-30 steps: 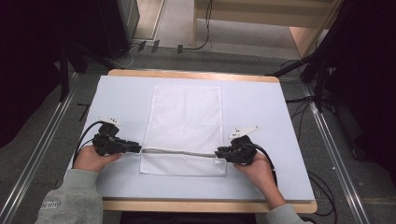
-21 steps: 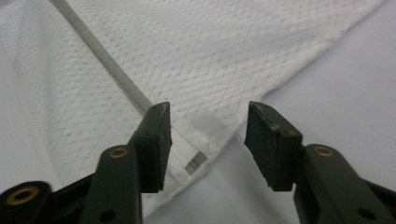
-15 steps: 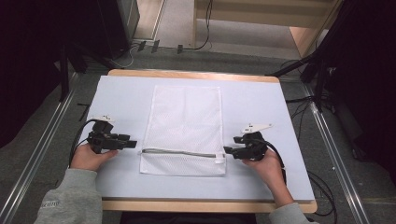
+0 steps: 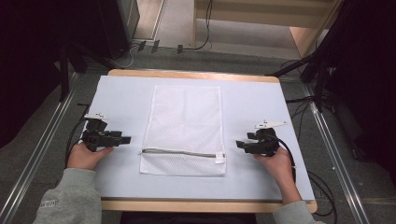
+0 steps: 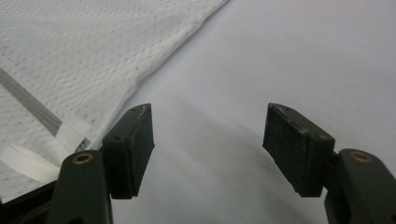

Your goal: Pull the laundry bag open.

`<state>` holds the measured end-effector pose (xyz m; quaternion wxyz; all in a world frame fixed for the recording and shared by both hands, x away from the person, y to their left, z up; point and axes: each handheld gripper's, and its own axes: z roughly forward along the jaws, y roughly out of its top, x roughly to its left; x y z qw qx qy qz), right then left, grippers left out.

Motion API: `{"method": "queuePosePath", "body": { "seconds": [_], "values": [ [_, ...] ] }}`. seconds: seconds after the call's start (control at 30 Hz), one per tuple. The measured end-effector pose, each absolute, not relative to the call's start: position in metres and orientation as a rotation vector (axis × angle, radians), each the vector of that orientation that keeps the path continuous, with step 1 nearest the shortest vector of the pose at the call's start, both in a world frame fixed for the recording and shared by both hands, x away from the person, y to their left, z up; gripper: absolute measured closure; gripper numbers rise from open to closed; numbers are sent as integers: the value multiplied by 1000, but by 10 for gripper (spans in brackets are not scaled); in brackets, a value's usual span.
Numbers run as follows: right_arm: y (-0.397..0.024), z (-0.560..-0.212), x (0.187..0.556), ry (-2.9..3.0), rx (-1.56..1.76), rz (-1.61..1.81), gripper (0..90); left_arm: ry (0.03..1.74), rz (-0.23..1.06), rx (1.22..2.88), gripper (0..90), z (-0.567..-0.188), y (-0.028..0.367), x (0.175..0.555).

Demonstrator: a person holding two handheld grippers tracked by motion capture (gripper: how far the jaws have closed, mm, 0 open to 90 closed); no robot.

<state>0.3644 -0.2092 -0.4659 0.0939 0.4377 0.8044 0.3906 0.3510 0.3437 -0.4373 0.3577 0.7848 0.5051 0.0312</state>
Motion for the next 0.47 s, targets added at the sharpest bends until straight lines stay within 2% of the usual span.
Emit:
{"method": "queuePosePath", "body": {
  "seconds": [0.27,0.47],
  "values": [
    [-212,-467,366,2377,1316,1139,338,1315,75,2046,353,-442,344,352],
    [-214,-473,367,2358,1315,1072,281,1316,90,2043,347,-441,345,352]
  ]
}}
